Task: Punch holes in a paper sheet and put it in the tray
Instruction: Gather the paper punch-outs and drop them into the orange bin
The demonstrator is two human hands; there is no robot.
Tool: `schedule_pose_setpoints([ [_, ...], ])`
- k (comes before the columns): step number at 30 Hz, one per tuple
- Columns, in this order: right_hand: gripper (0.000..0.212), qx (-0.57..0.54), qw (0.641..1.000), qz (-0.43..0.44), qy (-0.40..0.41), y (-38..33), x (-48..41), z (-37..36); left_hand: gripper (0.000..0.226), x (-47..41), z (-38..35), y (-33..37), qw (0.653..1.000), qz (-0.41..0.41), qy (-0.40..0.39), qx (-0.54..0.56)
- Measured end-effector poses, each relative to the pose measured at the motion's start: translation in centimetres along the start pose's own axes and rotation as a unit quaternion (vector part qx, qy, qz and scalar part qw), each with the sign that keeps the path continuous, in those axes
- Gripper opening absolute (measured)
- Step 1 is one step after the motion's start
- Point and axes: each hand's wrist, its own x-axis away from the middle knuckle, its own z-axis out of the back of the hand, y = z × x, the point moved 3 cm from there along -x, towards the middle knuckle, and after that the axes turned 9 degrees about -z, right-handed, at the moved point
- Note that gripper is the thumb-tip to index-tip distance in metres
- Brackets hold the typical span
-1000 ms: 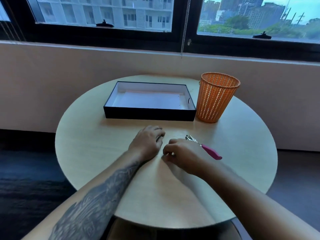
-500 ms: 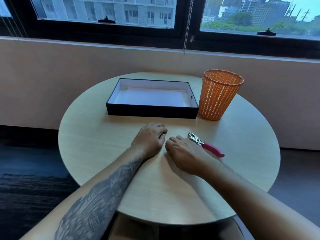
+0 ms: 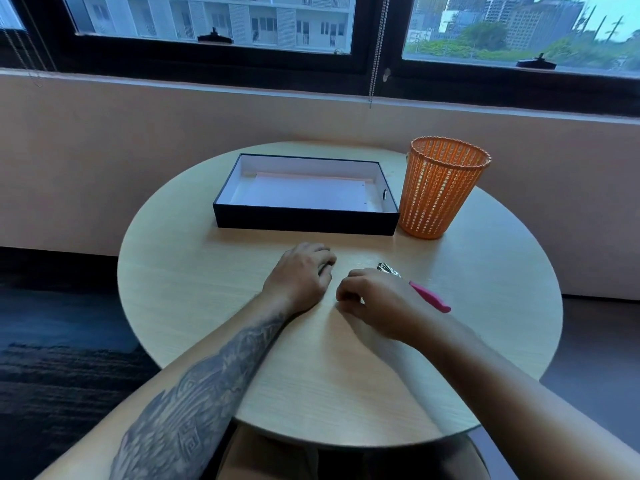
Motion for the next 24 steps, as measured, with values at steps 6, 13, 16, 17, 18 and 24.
schedule_pose_setpoints([
  [6, 0.015, 0.131, 0.990, 0.051, 0.003, -1.4, -0.9, 0.4, 0.027, 0.0, 0.1, 0.1, 1.000, 0.000, 0.000, 0.000],
  [13, 0.006, 0.227, 0.964, 0.124, 0.053, -2.1, -0.7, -0.6, 0.027, 0.0, 0.3, 0.4, 1.000, -0.002, -0.005, -0.001],
  [16, 0.011, 0.209, 0.967, 0.129, 0.063, -1.6, -0.2, -1.2, 0.025, 0.0, 0.3, 0.5, 1.000, -0.004, 0.006, -0.005],
  [17, 0.013, 0.168, 0.977, 0.113, 0.068, -1.2, -0.2, -1.3, 0.025, 0.0, 0.3, 0.5, 1.000, -0.004, 0.009, -0.004],
  [18, 0.014, 0.106, 0.989, 0.080, 0.067, -0.8, -0.3, -1.3, 0.026, 0.0, 0.3, 0.5, 1.000, -0.002, 0.010, -0.002],
  [24, 0.015, -0.114, 0.990, -0.053, 0.061, 2.1, -0.1, -0.5, 0.026, 0.0, 0.3, 0.4, 1.000, 0.002, 0.009, -0.002],
])
